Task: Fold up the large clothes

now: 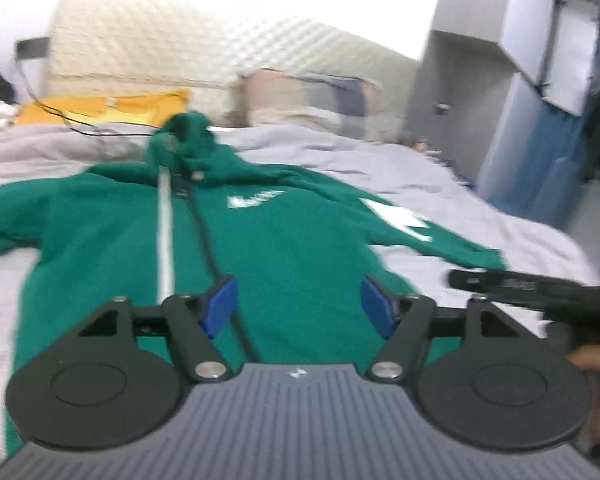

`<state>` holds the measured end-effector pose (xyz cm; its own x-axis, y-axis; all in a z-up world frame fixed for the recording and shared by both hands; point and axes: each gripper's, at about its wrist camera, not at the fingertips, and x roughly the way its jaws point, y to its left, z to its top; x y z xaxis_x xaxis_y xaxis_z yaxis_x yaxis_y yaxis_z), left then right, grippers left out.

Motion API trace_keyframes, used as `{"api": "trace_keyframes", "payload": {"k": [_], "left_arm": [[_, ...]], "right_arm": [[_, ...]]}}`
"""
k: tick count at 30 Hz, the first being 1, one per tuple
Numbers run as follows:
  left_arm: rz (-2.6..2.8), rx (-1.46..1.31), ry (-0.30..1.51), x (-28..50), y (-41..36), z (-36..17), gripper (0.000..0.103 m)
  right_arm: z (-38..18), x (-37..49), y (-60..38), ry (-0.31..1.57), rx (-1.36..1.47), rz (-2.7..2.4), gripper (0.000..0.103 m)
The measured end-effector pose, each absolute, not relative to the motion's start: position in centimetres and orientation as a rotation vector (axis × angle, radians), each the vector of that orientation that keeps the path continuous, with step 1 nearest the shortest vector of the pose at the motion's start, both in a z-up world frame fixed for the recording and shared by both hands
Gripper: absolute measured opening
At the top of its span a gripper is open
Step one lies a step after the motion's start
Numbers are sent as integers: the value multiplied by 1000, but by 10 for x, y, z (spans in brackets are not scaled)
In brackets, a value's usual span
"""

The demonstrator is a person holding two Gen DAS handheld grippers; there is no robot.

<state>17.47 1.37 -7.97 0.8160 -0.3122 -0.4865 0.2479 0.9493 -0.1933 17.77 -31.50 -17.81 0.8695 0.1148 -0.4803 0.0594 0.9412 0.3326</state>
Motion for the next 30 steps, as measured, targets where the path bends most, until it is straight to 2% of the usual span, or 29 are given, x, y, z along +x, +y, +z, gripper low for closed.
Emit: {"api": "trace_keyframes", "payload": {"k": [3,7,10,16,20,23,30], "left_arm": [[-242,-116,544,183,26,-85,87],[-198,-157,564,189,36,-94,94],[-153,-176,566,191,44,-98,96],[-122,-181,566,191,50,-106,97],[-91,-181,574,201,48,-112,97],[-69,-188,587,209,51,-119,97],[-27,-293,652,242,60,-143,97]], "right_arm": [[-177,185,-322,509,367,-6,67],[-169,206,-343,480,412,-61,90],[-163,223,-374,487,532,-62,103],[-178,271,-444,515,592,-80,103],[-237,299,-506,539,868,-117,103],[-277,316,-539,480,1014,-161,102],[-293,373,-572,373,905,-277,101]]}}
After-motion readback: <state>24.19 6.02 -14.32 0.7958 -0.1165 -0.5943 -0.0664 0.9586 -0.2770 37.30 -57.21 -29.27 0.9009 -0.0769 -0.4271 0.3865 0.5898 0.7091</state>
